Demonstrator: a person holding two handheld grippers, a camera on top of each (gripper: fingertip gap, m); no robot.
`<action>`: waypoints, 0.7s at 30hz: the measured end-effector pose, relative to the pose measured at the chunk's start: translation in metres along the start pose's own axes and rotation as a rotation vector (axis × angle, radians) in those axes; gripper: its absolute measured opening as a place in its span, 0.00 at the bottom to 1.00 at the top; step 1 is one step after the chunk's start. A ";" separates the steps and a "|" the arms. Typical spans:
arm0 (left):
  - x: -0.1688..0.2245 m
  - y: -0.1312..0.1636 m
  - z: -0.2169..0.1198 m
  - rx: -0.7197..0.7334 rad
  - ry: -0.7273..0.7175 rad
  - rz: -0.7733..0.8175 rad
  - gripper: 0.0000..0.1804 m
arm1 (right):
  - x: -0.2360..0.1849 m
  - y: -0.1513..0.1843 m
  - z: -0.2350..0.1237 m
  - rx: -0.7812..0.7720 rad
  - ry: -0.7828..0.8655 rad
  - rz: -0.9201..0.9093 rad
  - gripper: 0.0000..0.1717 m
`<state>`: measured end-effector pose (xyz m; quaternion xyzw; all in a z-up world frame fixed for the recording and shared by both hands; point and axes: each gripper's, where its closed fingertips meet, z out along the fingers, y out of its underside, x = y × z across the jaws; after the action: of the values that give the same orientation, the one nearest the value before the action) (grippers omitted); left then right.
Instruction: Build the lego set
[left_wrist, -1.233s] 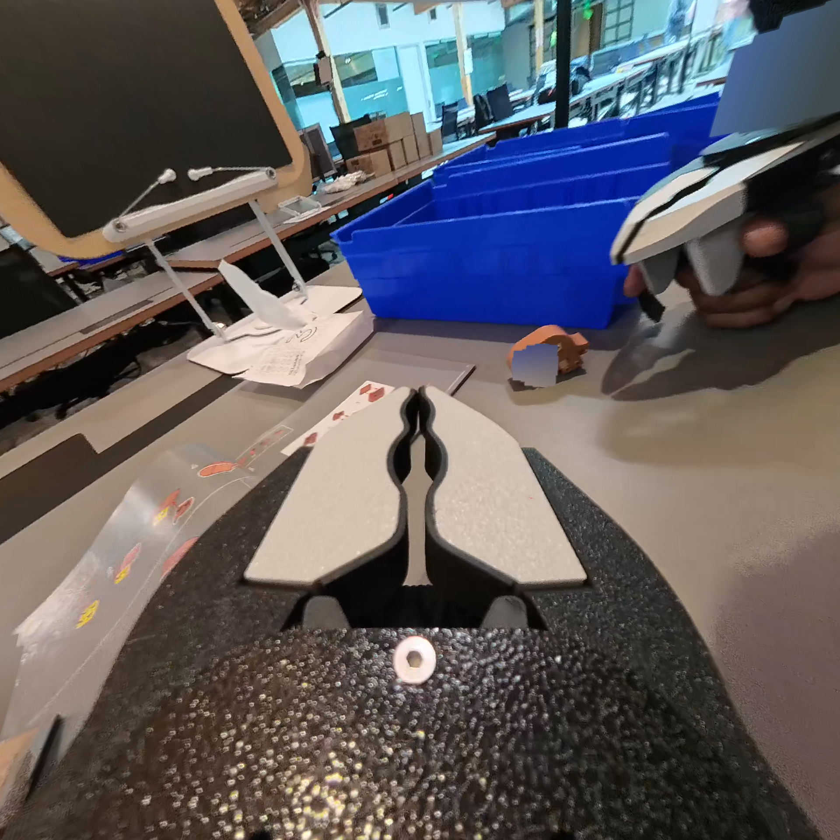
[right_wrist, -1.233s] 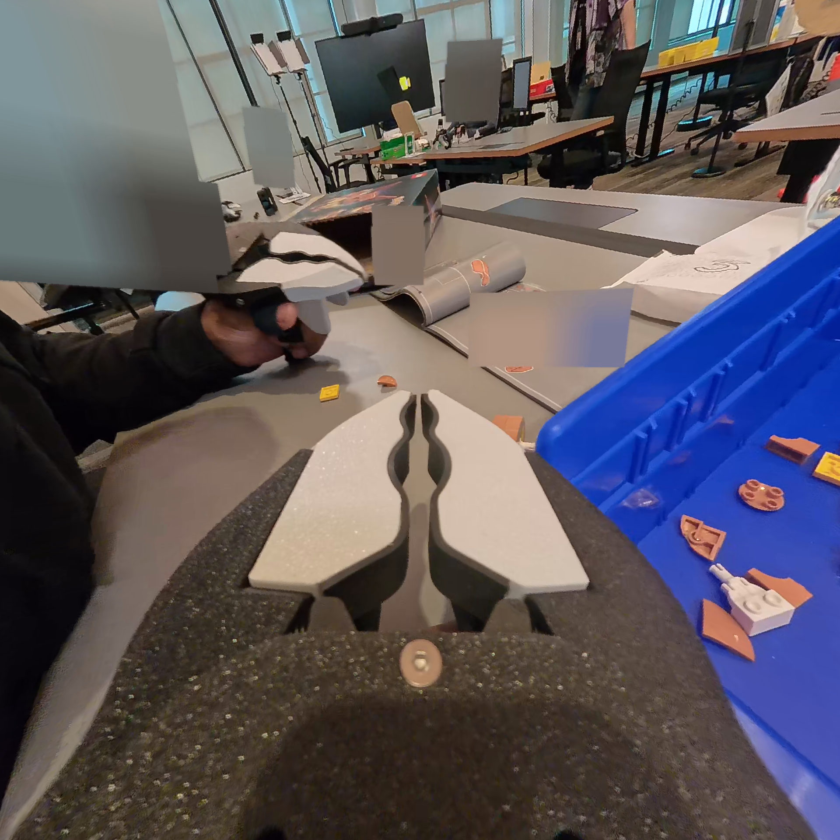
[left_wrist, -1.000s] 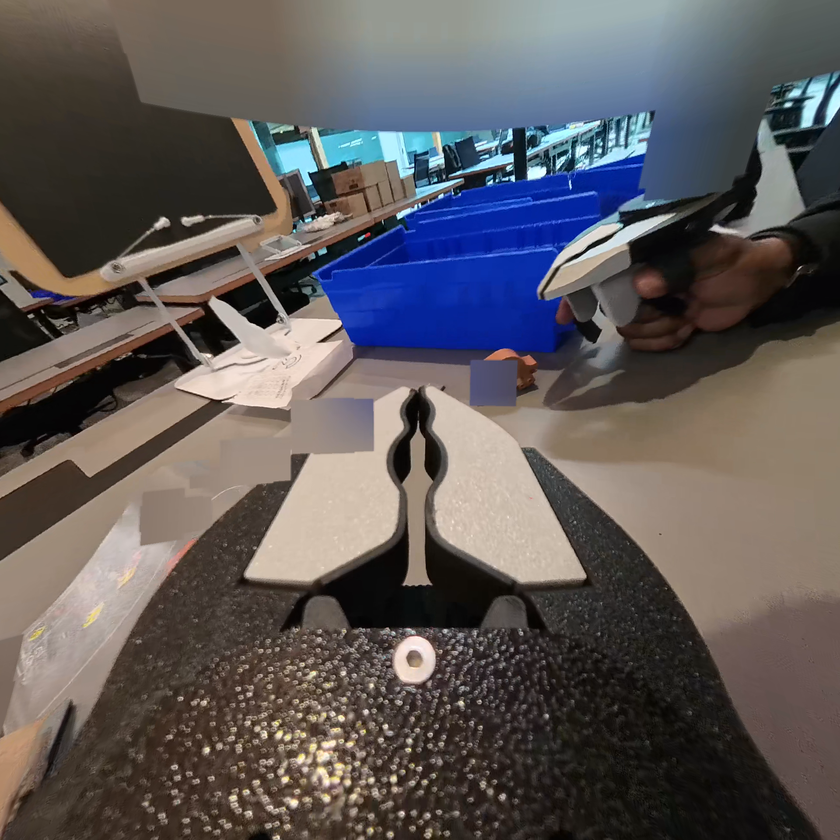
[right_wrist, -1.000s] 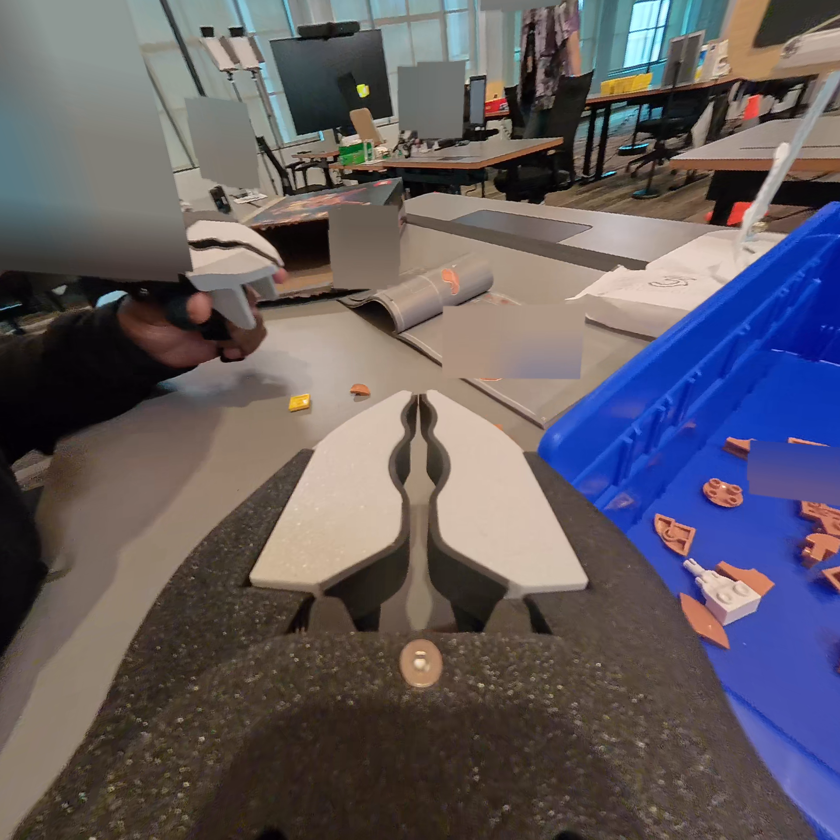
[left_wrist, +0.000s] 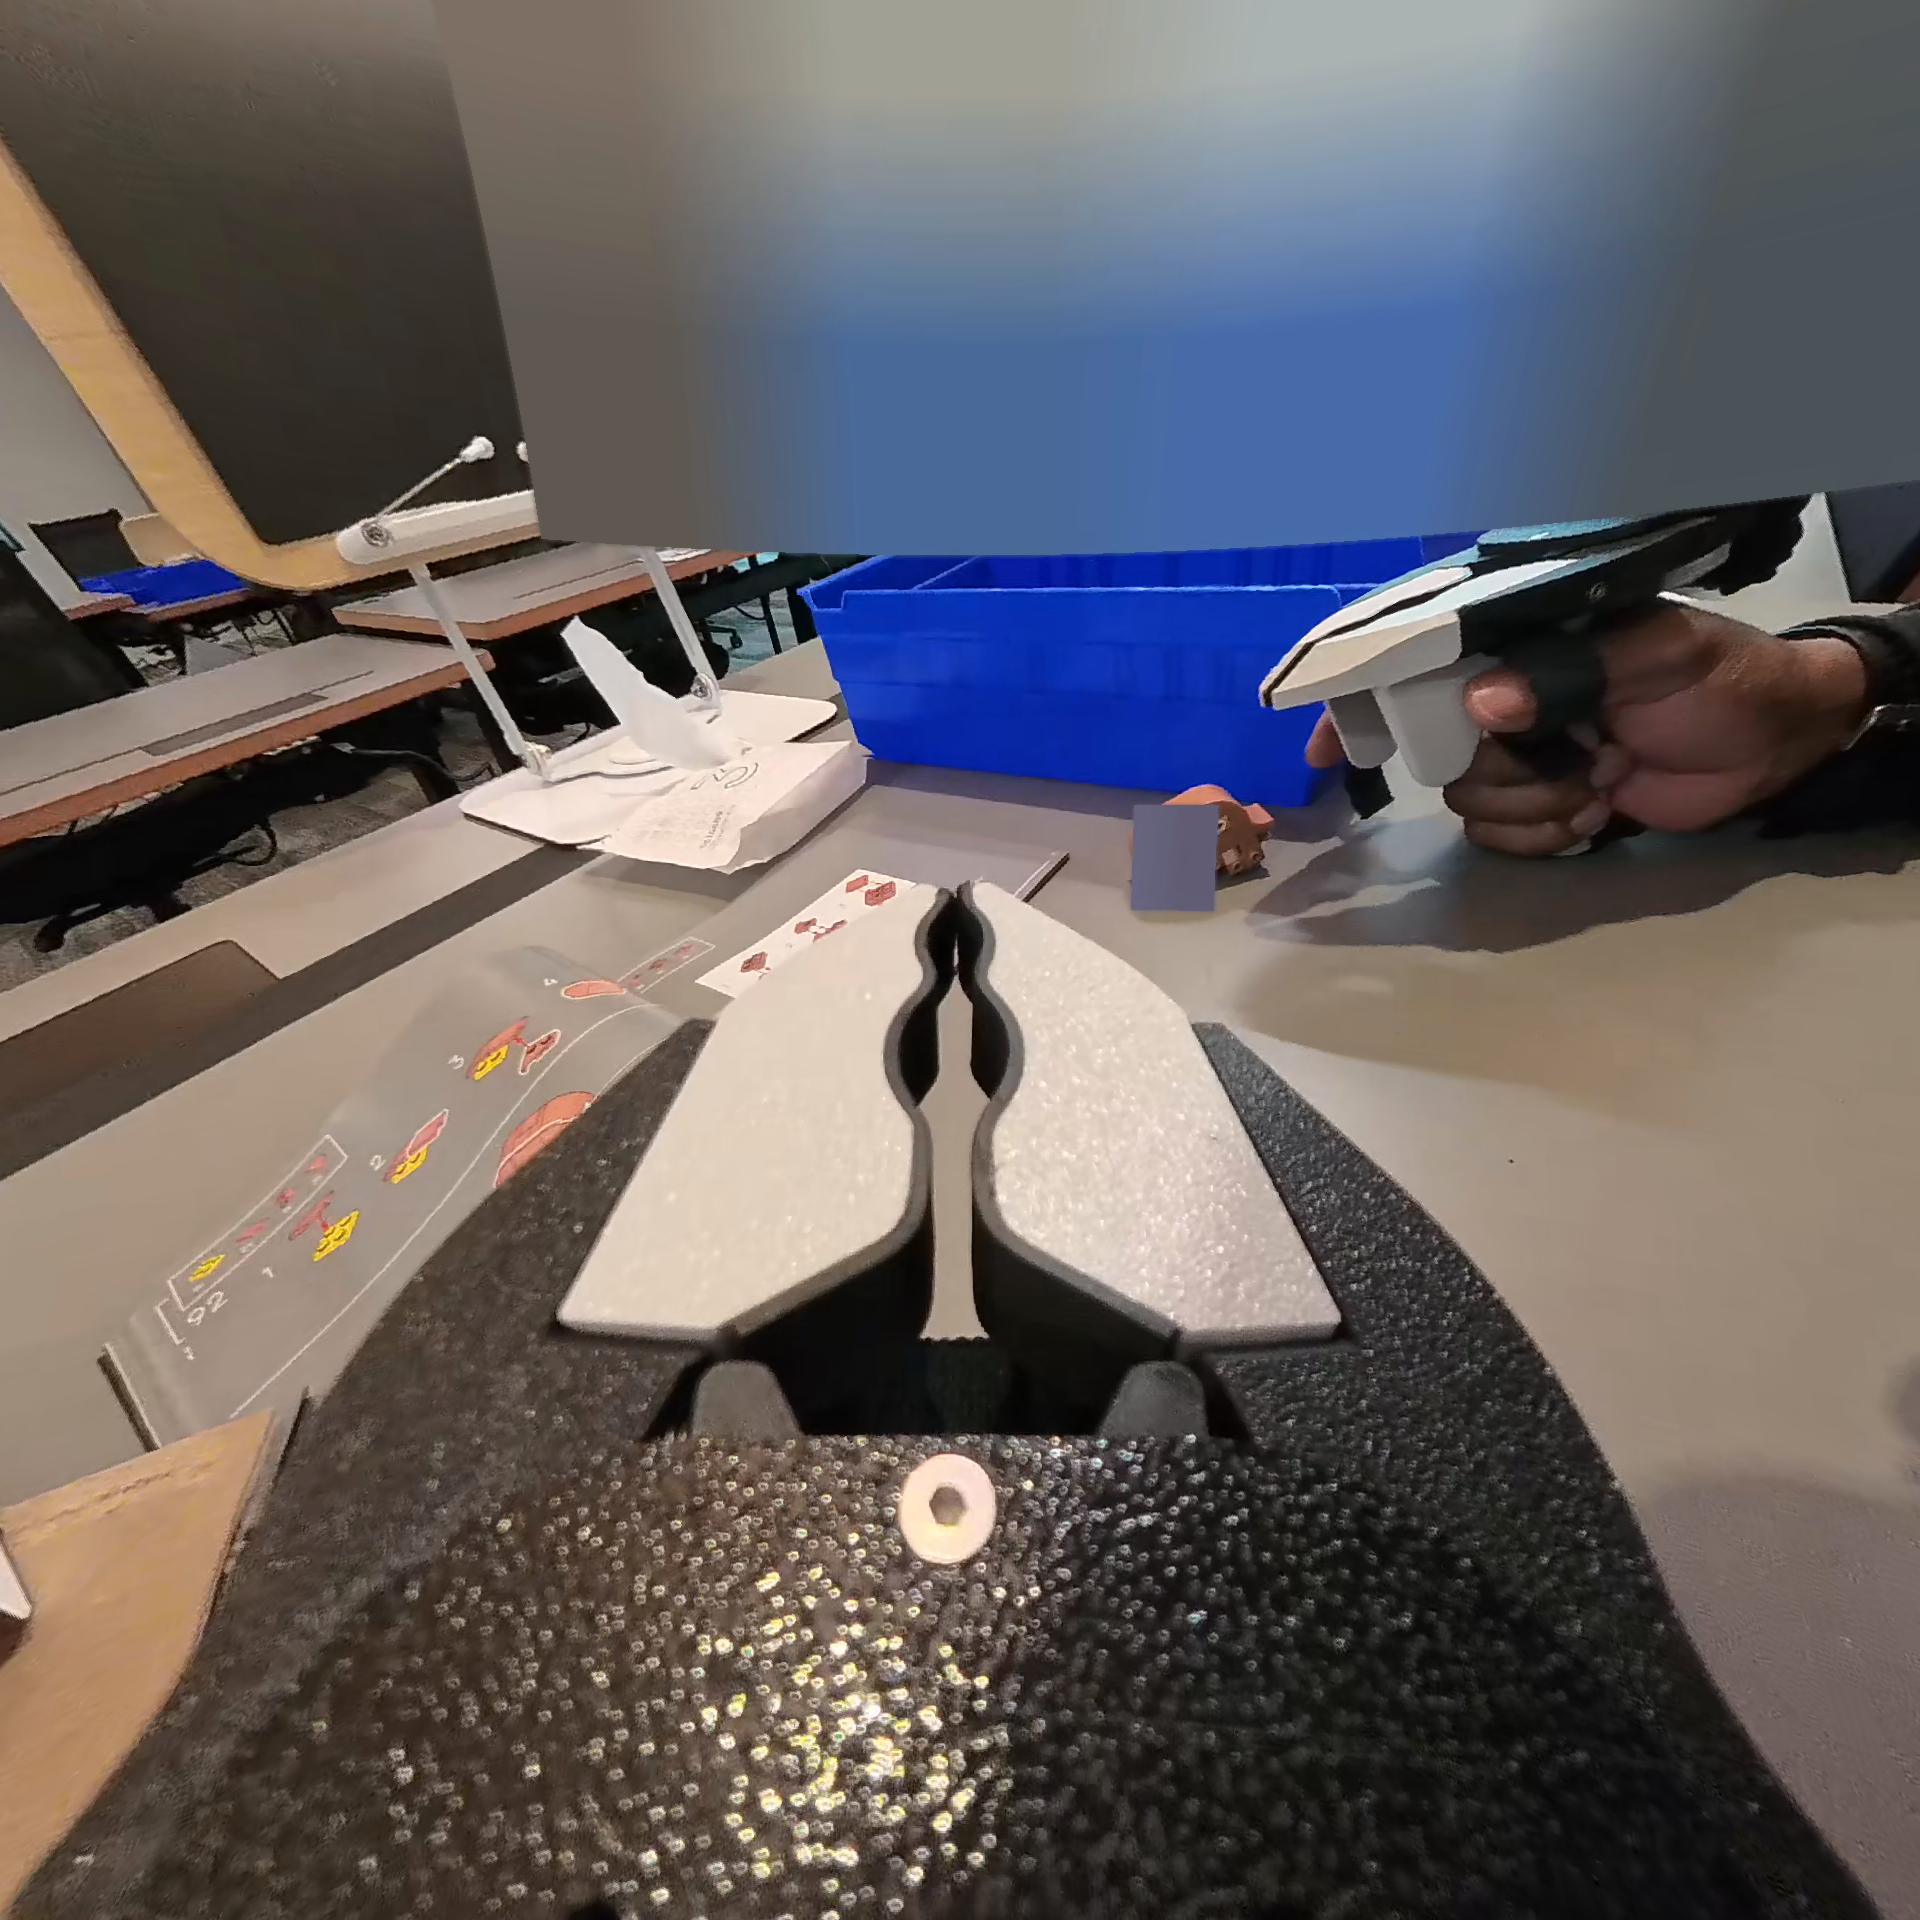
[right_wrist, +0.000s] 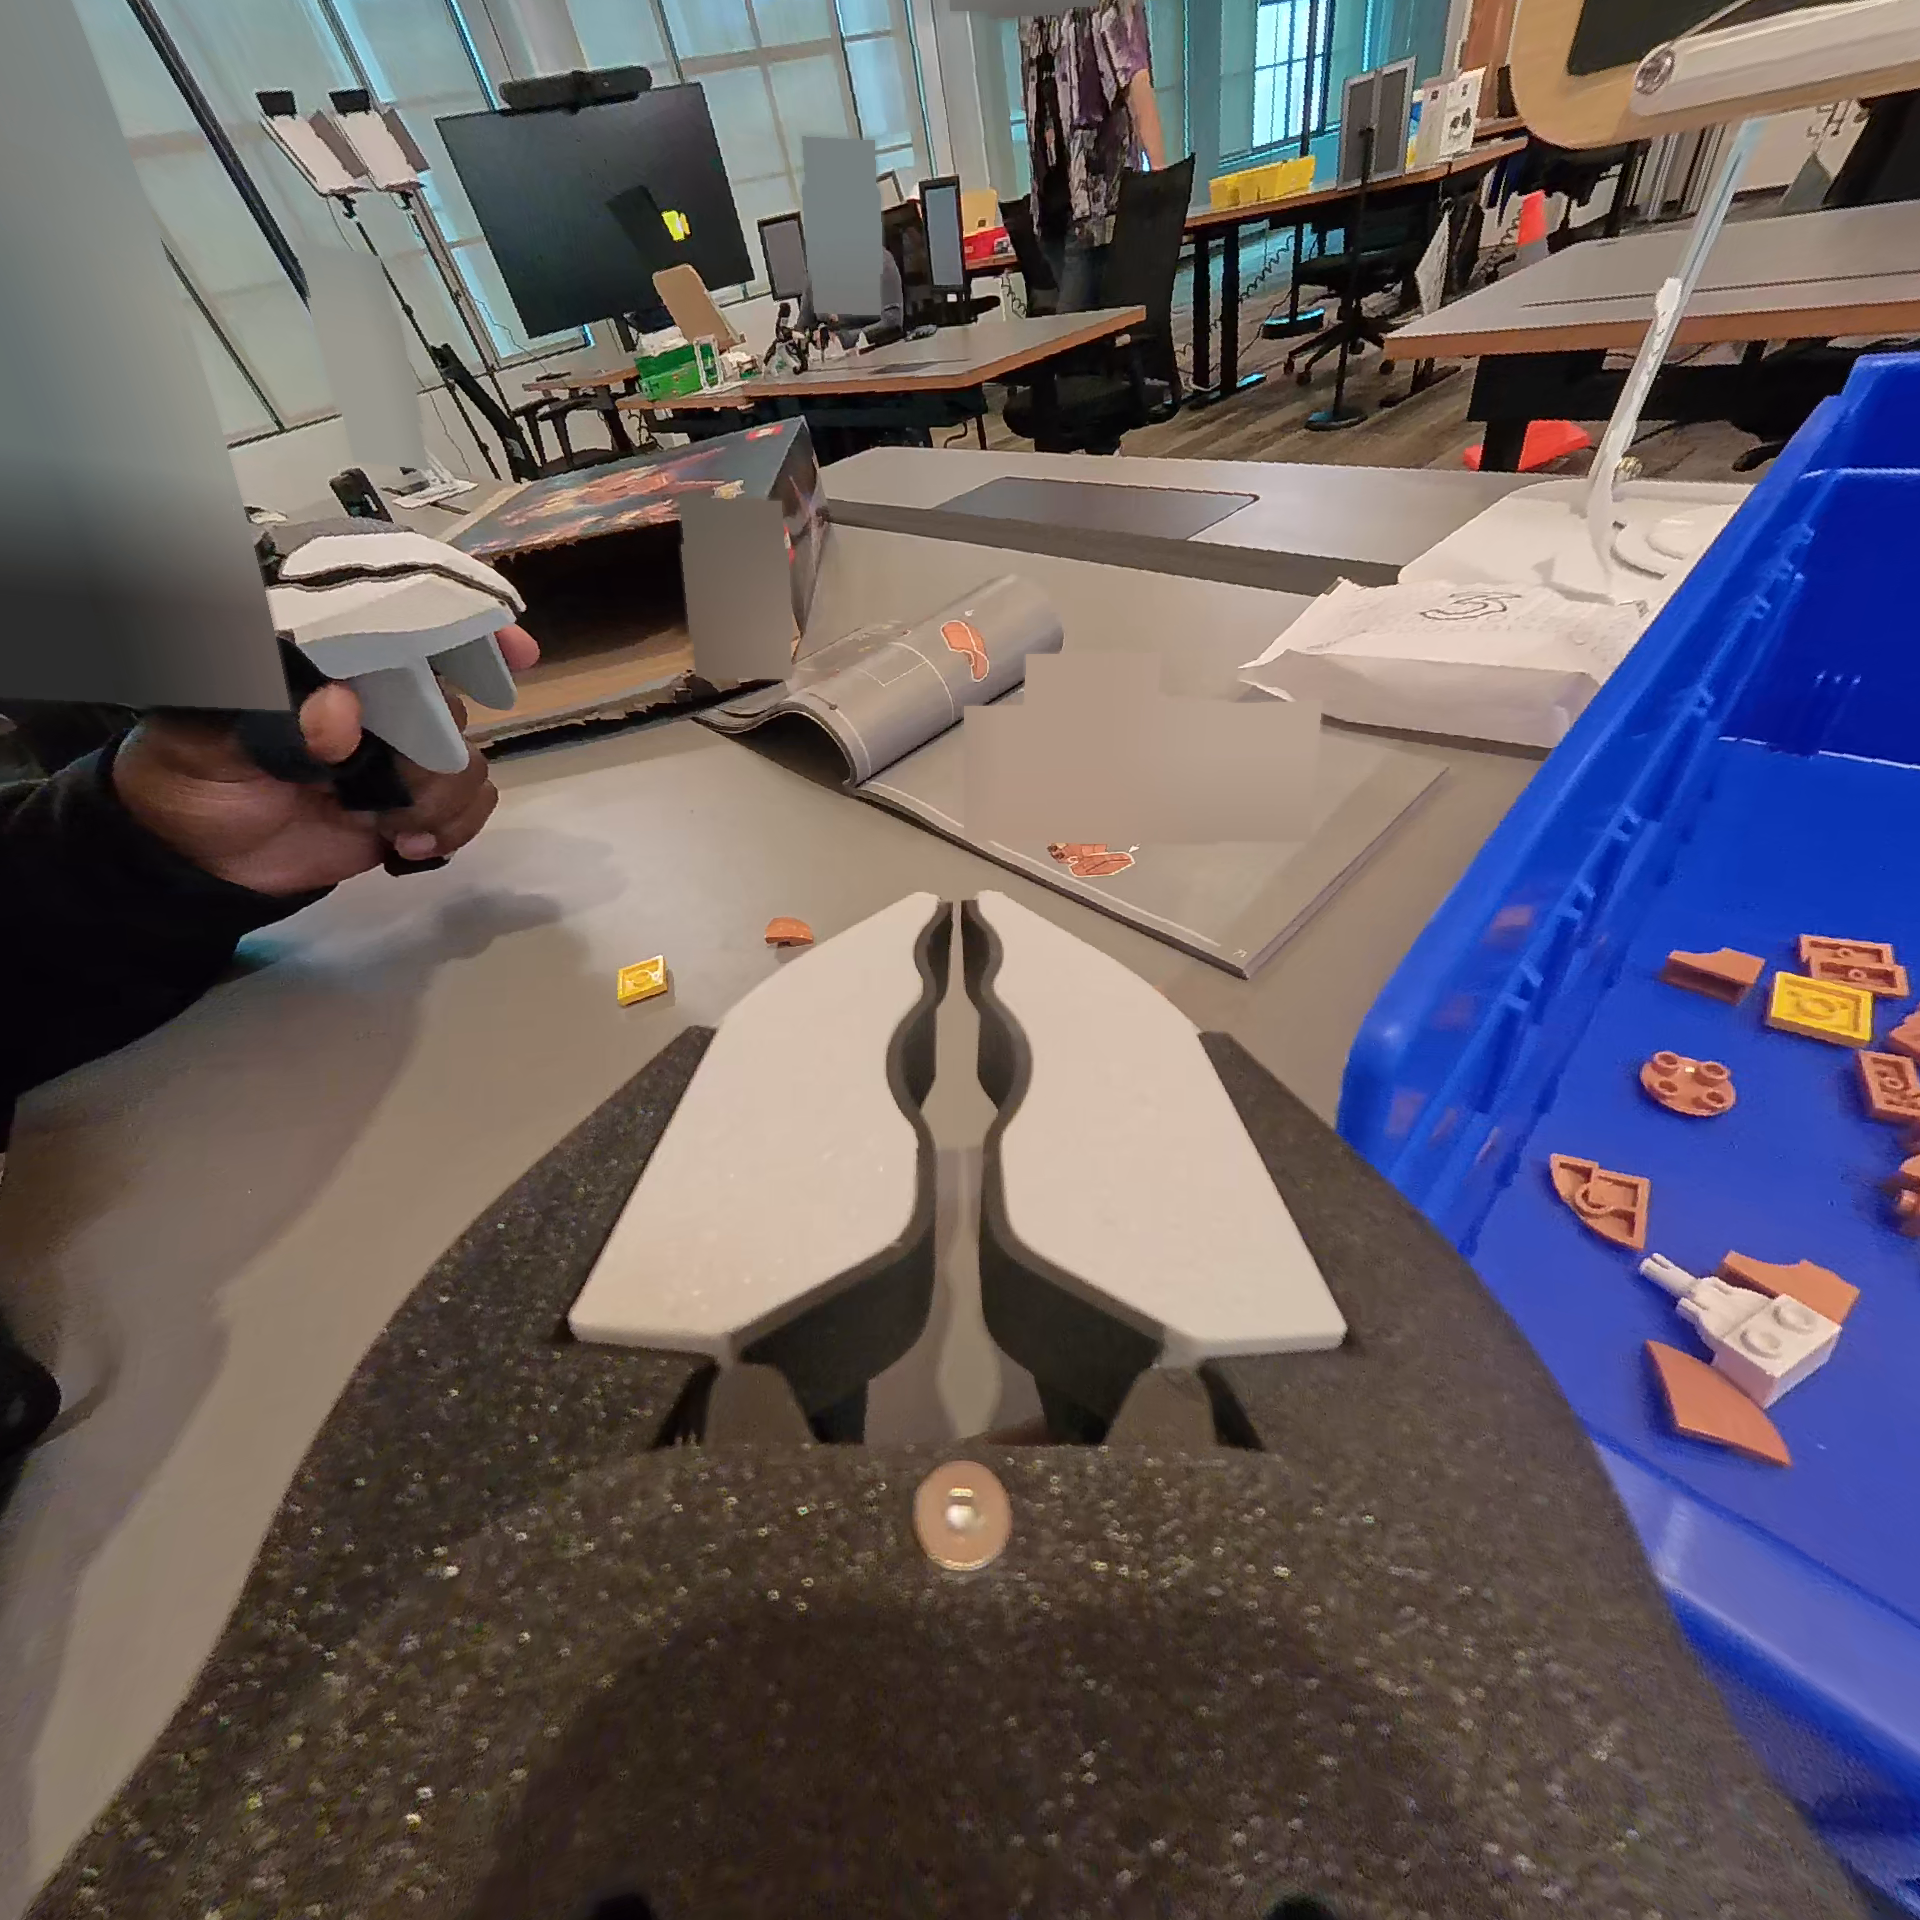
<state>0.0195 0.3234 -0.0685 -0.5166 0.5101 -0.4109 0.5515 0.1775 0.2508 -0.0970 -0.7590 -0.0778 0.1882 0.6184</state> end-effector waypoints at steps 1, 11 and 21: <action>0.000 0.000 0.000 0.000 -0.001 -0.001 0.00 | 0.000 0.000 0.000 -0.001 0.001 -0.001 0.01; -0.002 0.001 -0.001 -0.011 -0.015 0.020 0.00 | 0.001 0.000 0.000 0.001 0.008 -0.003 0.01; -0.015 0.029 0.014 -0.111 -0.046 0.011 0.00 | 0.007 -0.002 -0.011 0.020 0.000 0.015 0.01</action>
<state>0.0290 0.3442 -0.0953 -0.5529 0.5220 -0.3671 0.5357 0.1883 0.2434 -0.0944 -0.7532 -0.0703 0.1936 0.6247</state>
